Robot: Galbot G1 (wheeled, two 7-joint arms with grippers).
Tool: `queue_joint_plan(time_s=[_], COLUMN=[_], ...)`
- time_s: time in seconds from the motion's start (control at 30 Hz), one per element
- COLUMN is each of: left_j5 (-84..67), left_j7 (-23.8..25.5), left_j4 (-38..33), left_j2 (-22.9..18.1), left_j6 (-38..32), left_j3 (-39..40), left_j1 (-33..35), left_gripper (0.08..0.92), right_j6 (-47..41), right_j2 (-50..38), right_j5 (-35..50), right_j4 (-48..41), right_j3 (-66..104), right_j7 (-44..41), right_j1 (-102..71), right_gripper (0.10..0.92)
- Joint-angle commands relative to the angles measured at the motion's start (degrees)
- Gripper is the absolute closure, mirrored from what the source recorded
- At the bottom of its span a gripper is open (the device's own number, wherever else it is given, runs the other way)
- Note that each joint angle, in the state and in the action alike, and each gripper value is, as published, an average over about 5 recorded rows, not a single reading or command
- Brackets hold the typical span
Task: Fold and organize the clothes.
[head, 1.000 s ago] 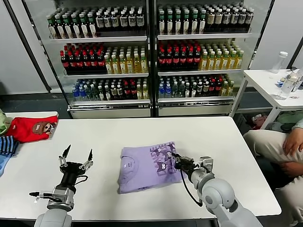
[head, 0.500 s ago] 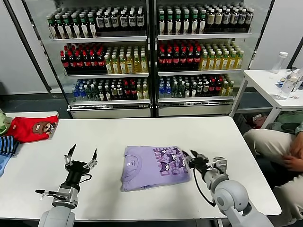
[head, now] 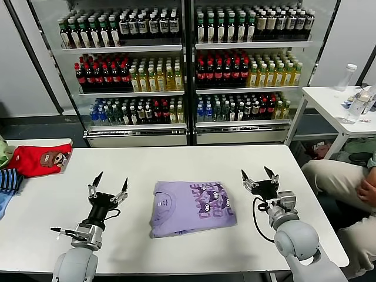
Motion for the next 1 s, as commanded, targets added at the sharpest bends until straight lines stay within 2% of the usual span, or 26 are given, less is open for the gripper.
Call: queue_joint_plan(time_s=[0.03,0.67,0.9,1.0], left_j5=[-4.2,-4.9,-3.6,-4.5], left_j7=[2.0,2.1,2.3,3.9], left_j4=[1.6,5.5,8.0,8.2], left_j2=[-0.3,0.0,-1.2,-1.1], left_j6=[-2.4,-2.8,-2.7,-3.1], left_j3=[1.0,0.2,1.0,0.7], left_j1=[-2.5,-5.4,-7.9,-8.4], left_gripper=[0.177,0.177,0.177,0.177], right_j6=[7.7,7.6,8.8,9.1], right_j2=[1.1,2.2,2.4,2.3], right_j5=[-13.3,-13.5,-14.5,-14.9], right_j4=[-5.1,-7.1,-8.6,-8.8], right_j3=[0.2,-0.2,-0.1,0.1], right_j7=[-2.9,-2.6,-2.6,-2.7], right_j1=[3.3,6.5,6.1,5.8], right_gripper=[0.204,0.202,0.203,0.203])
